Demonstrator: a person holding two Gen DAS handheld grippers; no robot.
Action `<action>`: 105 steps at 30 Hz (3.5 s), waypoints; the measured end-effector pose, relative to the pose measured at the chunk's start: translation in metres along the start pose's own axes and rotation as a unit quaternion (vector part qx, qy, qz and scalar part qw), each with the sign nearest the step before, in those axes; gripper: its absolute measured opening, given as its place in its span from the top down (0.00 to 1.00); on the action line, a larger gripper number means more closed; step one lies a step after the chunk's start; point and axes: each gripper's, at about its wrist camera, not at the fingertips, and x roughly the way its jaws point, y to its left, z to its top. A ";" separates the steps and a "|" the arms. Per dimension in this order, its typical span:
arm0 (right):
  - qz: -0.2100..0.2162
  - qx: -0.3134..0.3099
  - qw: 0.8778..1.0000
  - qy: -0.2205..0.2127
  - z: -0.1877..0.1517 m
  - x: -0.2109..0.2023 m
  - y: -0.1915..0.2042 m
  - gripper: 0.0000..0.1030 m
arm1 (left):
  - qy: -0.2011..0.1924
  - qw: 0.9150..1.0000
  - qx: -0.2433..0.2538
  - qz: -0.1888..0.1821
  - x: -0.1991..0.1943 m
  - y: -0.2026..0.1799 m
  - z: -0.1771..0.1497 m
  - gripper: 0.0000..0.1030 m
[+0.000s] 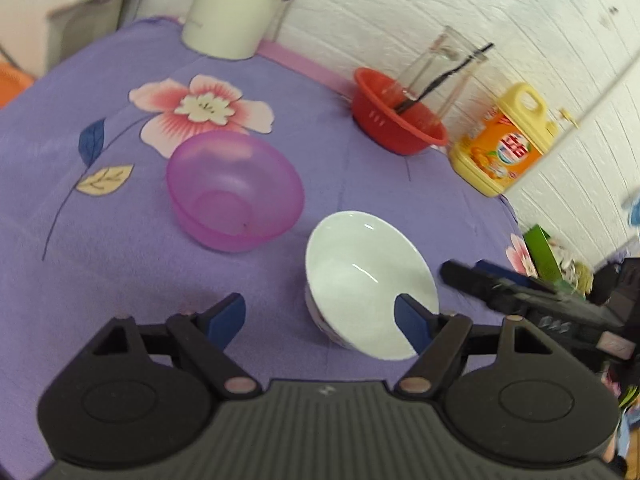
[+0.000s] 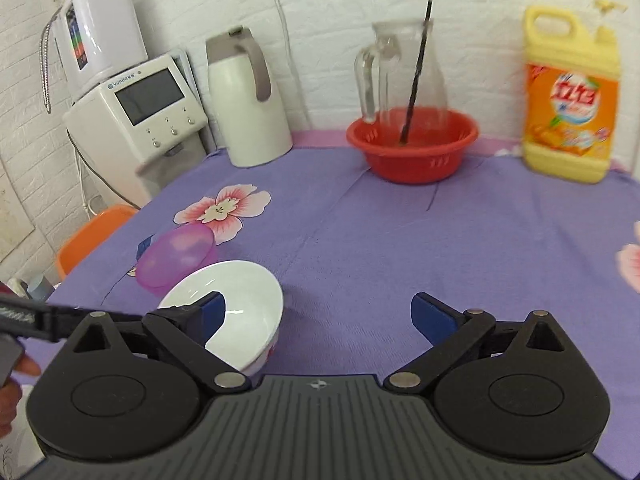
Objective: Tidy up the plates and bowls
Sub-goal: 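Close the left tool on the white printed bowl rim, then lift and carry the white bowl with the left tool over the steel bowl, then lower the white bowl into the steel bowl and open the left tool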
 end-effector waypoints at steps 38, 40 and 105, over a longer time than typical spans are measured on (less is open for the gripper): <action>0.013 -0.100 0.993 0.054 -0.023 0.043 0.053 0.36 | 0.023 0.999 0.018 0.016 0.043 -0.027 -0.006 0.81; 0.008 -0.091 0.994 0.051 -0.024 0.038 0.053 0.36 | 0.026 1.000 0.016 0.009 0.038 -0.030 -0.008 0.81; -0.118 -0.026 0.992 -0.030 -0.188 -0.182 0.131 0.00 | 0.008 0.981 0.167 -0.097 -0.110 -0.083 -0.185 0.29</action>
